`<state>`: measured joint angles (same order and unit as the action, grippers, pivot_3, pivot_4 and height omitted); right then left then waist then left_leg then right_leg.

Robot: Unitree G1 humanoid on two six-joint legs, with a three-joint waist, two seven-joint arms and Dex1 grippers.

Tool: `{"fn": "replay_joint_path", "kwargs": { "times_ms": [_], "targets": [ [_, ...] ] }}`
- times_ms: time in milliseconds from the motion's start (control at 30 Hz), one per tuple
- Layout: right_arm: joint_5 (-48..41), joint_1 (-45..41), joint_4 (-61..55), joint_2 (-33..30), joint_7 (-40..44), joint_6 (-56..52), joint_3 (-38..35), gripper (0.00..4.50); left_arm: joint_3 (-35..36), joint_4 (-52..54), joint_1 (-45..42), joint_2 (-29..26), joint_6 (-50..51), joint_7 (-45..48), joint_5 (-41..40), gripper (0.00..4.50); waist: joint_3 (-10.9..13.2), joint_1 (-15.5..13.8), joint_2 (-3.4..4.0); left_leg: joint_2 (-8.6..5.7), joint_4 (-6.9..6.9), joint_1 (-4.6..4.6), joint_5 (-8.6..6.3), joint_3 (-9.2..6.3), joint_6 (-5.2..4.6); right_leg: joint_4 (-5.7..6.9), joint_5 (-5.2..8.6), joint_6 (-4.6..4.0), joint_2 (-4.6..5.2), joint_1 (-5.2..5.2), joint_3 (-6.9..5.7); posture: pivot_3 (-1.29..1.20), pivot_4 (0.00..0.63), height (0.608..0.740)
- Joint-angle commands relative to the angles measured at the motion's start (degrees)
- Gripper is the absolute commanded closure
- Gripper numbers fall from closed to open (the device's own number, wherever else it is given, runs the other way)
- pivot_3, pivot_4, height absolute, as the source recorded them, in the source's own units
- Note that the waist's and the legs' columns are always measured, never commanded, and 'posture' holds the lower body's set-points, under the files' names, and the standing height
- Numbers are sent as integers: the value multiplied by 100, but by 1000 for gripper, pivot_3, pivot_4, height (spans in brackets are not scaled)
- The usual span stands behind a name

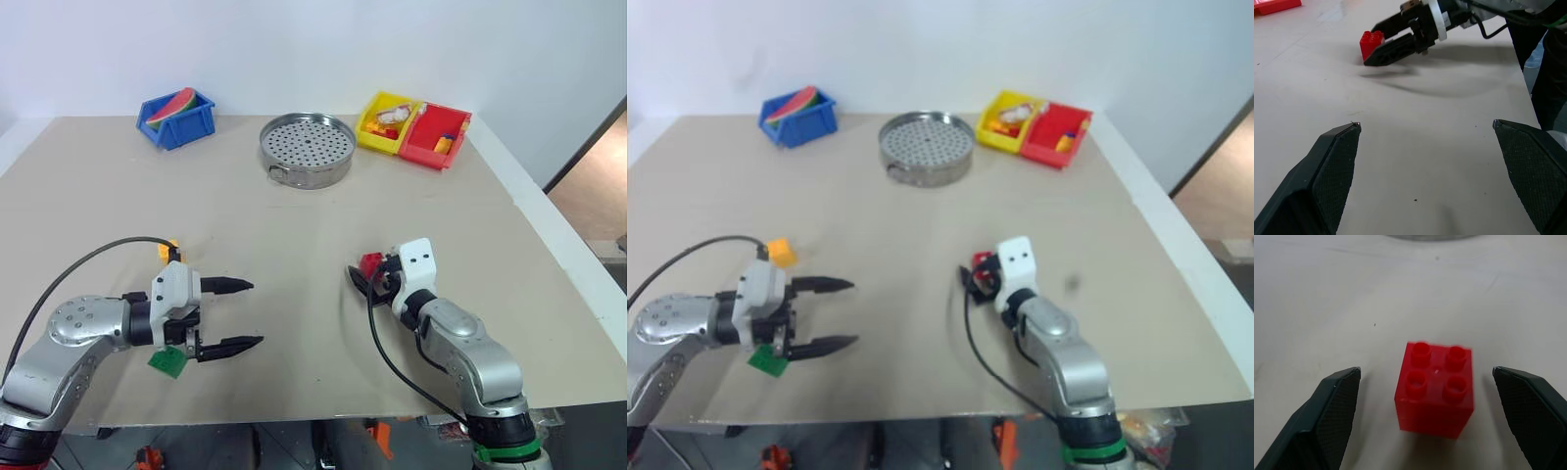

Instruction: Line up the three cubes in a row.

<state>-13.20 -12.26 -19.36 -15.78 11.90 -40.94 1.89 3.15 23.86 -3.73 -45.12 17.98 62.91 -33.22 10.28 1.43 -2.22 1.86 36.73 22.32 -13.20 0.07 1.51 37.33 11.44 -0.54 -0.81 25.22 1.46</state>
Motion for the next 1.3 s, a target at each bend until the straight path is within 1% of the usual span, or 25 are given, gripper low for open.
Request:
{"fn": "replay_joint_path", "kwargs": {
  "times_ms": [33,233,267,333,400,433,500,633,700,800,900,1033,1133,1300],
  "targets": [
    [-19,-172,12,20,-18,11,-187,906,44,247,-26,4,40,-49,-52,0,0,0,0,0,0,0,0,0,0,0,0,0,0,0,0,0,150,740],
    [20,-221,96,42,-25,50,-207,2988,8,316,37,39,63,-122,-6,0,0,1,0,1,0,-1,0,-2,0,0,0,0,-1,0,0,0,150,740],
    [29,-227,95,38,-30,48,-212,3237,-1,319,42,44,64,-132,3,0,0,1,0,1,0,0,0,-2,0,0,0,0,-1,0,0,0,150,740],
    [46,-229,85,9,-9,60,-203,3230,-19,320,41,58,69,-148,11,0,0,1,0,1,0,0,0,-2,0,0,0,0,-1,0,0,0,150,740],
    [-10,-244,50,-129,227,77,-142,3230,-54,313,31,85,74,-169,32,0,0,0,0,0,0,0,0,-1,0,0,0,0,0,0,1,0,150,740],
    [-47,-266,35,-220,399,112,-100,3230,-64,308,28,98,76,-175,40,0,0,0,0,-1,0,0,0,-1,0,0,0,0,0,0,1,0,150,740],
    [-187,-425,65,-505,999,267,31,3230,-56,290,30,130,95,-185,15,0,1,1,1,-2,0,0,0,0,0,0,-1,1,1,0,0,0,150,740],
    [-417,-1211,611,-1247,2885,896,524,3230,-14,301,220,132,94,-200,33,0,2,68,2,-3,2,-6,2,11,-3,0,-7,10,0,-1,2,0,150,740],
    [-463,-1686,1116,-1498,3941,1353,838,3230,40,303,322,133,98,-240,32,0,1,107,2,-2,2,-11,3,9,-5,0,-8,9,-2,-4,-1,0,150,740],
    [-450,-2369,2016,-1611,5297,1980,1262,3230,136,276,430,113,67,-307,67,0,1,112,1,3,0,-14,3,-4,-8,0,-5,4,-8,-10,-12,0,150,740],
    [-258,-2675,2774,-1606,6149,2607,1588,3230,291,306,542,79,72,-418,79,0,1,110,1,7,0,-13,3,-8,-8,0,-4,-4,-11,-10,-15,0,150,740],
    [11,-2742,3395,-1501,6563,3265,1776,3230,479,463,748,45,129,-547,38,0,2,107,2,6,0,-5,3,-8,-9,0,-3,-6,-6,-8,-17,0,150,740],
    [86,-2733,3629,-1360,6617,3521,1772,3230,601,601,880,51,195,-656,-13,0,2,103,2,2,2,-1,3,-3,-8,0,-5,-3,0,-3,-16,0,150,740],
    [138,-2761,3828,-1200,6633,3643,1710,3230,721,668,929,76,270,-775,-47,0,2,103,2,1,4,-4,4,-3,-8,1,-11,-2,-1,-4,-16,0,150,740]
  ]
}}
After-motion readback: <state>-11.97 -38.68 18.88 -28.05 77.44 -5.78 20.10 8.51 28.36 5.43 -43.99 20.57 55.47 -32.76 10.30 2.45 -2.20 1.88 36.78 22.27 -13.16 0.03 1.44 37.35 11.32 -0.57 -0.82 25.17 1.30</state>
